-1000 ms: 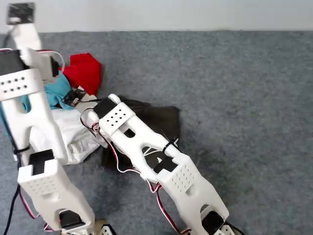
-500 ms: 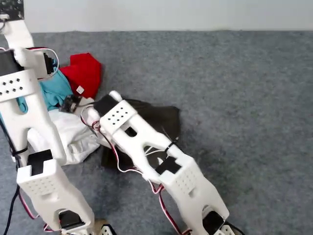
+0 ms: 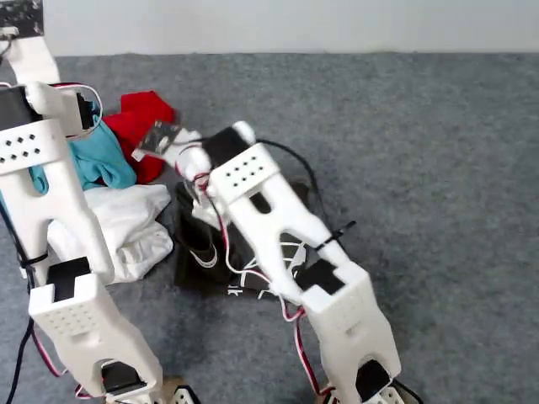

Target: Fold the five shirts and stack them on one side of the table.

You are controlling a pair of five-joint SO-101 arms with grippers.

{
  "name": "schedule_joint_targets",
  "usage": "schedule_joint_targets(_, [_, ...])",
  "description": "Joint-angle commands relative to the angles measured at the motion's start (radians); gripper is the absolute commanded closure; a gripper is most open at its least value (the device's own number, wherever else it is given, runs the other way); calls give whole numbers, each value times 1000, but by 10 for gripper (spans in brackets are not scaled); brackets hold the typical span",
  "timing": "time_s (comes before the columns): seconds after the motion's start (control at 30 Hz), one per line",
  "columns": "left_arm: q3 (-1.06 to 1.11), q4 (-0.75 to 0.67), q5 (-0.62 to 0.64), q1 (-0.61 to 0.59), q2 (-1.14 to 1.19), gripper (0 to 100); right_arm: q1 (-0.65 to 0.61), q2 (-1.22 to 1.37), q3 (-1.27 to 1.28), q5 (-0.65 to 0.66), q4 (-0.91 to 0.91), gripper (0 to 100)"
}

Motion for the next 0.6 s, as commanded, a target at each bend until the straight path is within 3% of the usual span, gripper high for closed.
schedule_joint_targets(0.0, [-7, 17, 9, -3, -55, 914, -53, 45, -43, -20, 2, 695])
schedule_joint_targets(0.3, [-5, 17, 9, -2, -49, 914, -194, 85, -41, -63, -160, 695])
schedule_joint_targets(0.57, [-5, 17, 9, -2, -48, 914, -193, 93, -43, -63, -186, 695])
